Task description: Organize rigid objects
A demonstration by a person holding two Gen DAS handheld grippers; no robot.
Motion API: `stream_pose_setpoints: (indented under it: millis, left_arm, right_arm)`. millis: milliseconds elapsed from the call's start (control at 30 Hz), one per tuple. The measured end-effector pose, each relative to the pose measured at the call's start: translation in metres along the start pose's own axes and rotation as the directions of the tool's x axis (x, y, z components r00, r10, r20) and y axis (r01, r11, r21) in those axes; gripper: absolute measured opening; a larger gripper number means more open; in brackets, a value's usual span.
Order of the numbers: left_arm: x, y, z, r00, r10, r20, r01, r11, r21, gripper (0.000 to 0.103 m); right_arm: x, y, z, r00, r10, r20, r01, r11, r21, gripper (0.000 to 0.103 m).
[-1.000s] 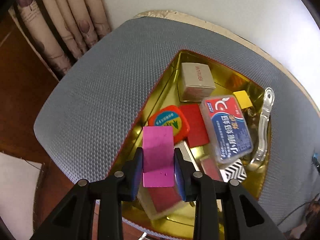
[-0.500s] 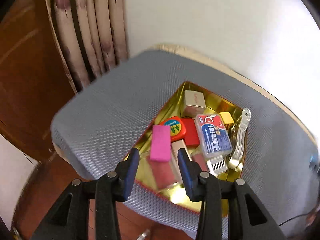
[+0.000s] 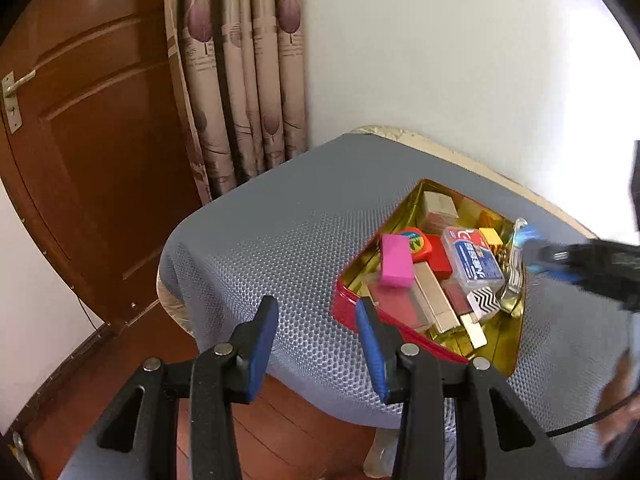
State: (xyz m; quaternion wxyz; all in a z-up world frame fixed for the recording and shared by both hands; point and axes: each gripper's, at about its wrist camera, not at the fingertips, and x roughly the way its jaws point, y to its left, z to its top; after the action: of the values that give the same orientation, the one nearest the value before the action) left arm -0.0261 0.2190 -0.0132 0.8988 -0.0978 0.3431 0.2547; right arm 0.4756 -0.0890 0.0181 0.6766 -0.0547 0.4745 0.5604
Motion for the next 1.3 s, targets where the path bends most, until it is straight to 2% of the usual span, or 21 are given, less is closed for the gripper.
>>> stream_pose_setpoints:
  millis: [233,433,500,567,600,633,700,767,833,867,933,1067,1133,1300]
  left_arm:
    - [0.010,-0.002,0.000,0.998,-0.051,-0.036,0.052,0.999,0.018,0.041]
    - [0.018,-0.002,0.000,0.997,-0.056,-0.060,0.056,0.998,0.008,0.041]
    - [0.019,-0.002,-0.001,0.995,-0.071,-0.074,0.072,0.997,0.009,0.041]
    - [0.018,-0.004,-0.001,0.994,-0.088,-0.072,0.089,0.996,0.009,0.041]
    - [0.016,-0.004,-0.002,0.993,-0.098,-0.067,0.099,0.995,0.010,0.041]
    - [0.015,-0.006,-0.002,0.992,-0.109,-0.060,0.110,0.994,0.015,0.041]
    - [0.010,-0.010,-0.004,0.993,-0.109,-0.036,0.111,0.993,0.038,0.041]
    - [0.006,-0.016,-0.006,0.994,-0.105,-0.016,0.106,0.992,0.068,0.041]
    - [0.002,-0.020,-0.006,0.992,-0.124,-0.004,0.124,0.989,0.085,0.041]
    - [-0.002,-0.020,-0.007,0.992,-0.129,0.007,0.128,0.988,0.091,0.041]
    - [-0.008,-0.021,-0.007,0.990,-0.138,0.027,0.135,0.986,0.093,0.041]
    - [-0.021,-0.022,-0.008,0.985,-0.156,0.066,0.150,0.984,0.095,0.041]
    - [-0.028,-0.024,-0.009,0.984,-0.154,0.087,0.145,0.984,0.105,0.041]
    - [-0.044,-0.029,-0.012,0.974,-0.183,0.134,0.165,0.977,0.135,0.041]
  right_arm:
    - [0.046,0.005,0.000,0.996,-0.082,-0.029,0.081,0.995,-0.054,0.029]
    - [0.068,0.012,0.000,0.987,-0.157,-0.031,0.152,0.982,-0.112,0.031]
    - [0.064,0.013,0.000,0.985,-0.173,-0.007,0.171,0.979,-0.115,0.035]
    - [0.049,0.022,-0.003,0.980,-0.190,0.066,0.198,0.969,-0.148,0.036]
    - [0.039,0.027,-0.007,0.973,-0.206,0.103,0.221,0.961,-0.165,0.040]
    - [0.026,0.034,-0.013,0.959,-0.236,0.155,0.262,0.948,-0.182,0.045]
    - [0.000,0.044,-0.028,0.914,-0.287,0.286,0.350,0.916,-0.199,0.079]
    - [-0.029,0.054,-0.051,0.828,-0.336,0.449,0.449,0.877,-0.171,0.099]
    - [-0.051,0.060,-0.074,0.742,-0.362,0.564,0.509,0.852,-0.122,0.102]
    - [-0.058,0.061,-0.083,0.714,-0.378,0.590,0.530,0.842,-0.102,0.102]
    - [-0.068,0.059,-0.088,0.694,-0.407,0.593,0.548,0.834,-0.069,0.102]
    - [-0.081,0.055,-0.099,0.681,-0.437,0.587,0.545,0.838,-0.009,0.102]
    - [-0.087,0.056,-0.106,0.656,-0.466,0.594,0.566,0.824,0.021,0.102]
    - [-0.102,0.061,-0.121,0.609,-0.505,0.612,0.581,0.809,0.090,0.102]
